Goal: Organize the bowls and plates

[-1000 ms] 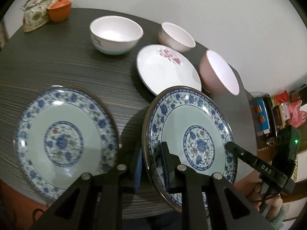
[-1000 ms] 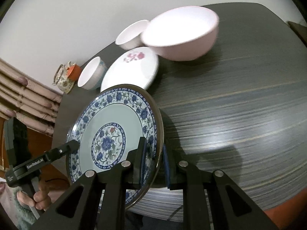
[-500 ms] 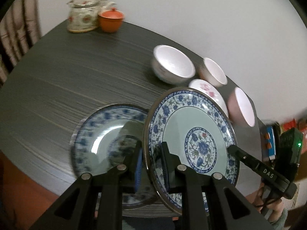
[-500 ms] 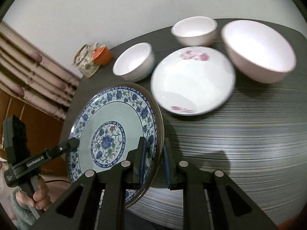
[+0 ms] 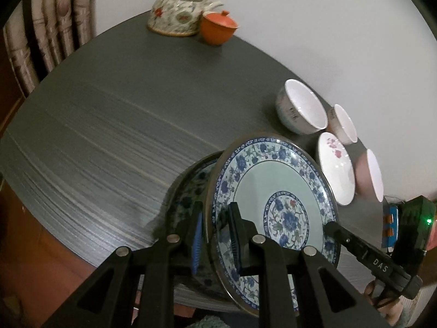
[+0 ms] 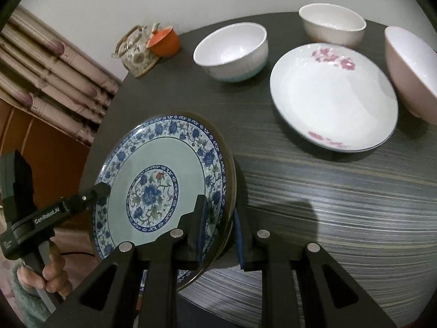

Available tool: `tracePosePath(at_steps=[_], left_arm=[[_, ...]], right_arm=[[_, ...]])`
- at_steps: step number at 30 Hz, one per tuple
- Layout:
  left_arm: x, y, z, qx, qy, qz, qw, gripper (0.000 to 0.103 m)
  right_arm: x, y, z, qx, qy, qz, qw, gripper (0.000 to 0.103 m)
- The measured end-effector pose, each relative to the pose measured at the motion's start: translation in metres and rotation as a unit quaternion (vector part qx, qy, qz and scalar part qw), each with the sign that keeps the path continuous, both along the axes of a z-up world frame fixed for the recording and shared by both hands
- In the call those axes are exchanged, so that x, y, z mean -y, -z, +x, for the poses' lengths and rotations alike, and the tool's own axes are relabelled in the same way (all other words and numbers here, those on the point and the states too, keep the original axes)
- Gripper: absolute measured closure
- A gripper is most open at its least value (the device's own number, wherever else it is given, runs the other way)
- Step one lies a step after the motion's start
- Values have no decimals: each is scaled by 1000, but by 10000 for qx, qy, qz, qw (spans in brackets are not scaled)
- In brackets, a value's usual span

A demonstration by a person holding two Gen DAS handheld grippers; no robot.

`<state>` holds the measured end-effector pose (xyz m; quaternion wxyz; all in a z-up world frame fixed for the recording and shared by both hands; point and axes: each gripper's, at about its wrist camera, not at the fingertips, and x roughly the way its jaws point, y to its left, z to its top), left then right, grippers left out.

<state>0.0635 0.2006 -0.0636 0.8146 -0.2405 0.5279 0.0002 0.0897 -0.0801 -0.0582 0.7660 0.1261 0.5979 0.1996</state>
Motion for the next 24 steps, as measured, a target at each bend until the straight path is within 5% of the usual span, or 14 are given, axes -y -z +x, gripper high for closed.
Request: tracePosePath(at_steps=[24], left_arm=[[-8, 39, 5, -265, -146, -79, 9995, 84]], right_arm=[[-43, 26, -7, -15, -331, -522, 9981, 77]])
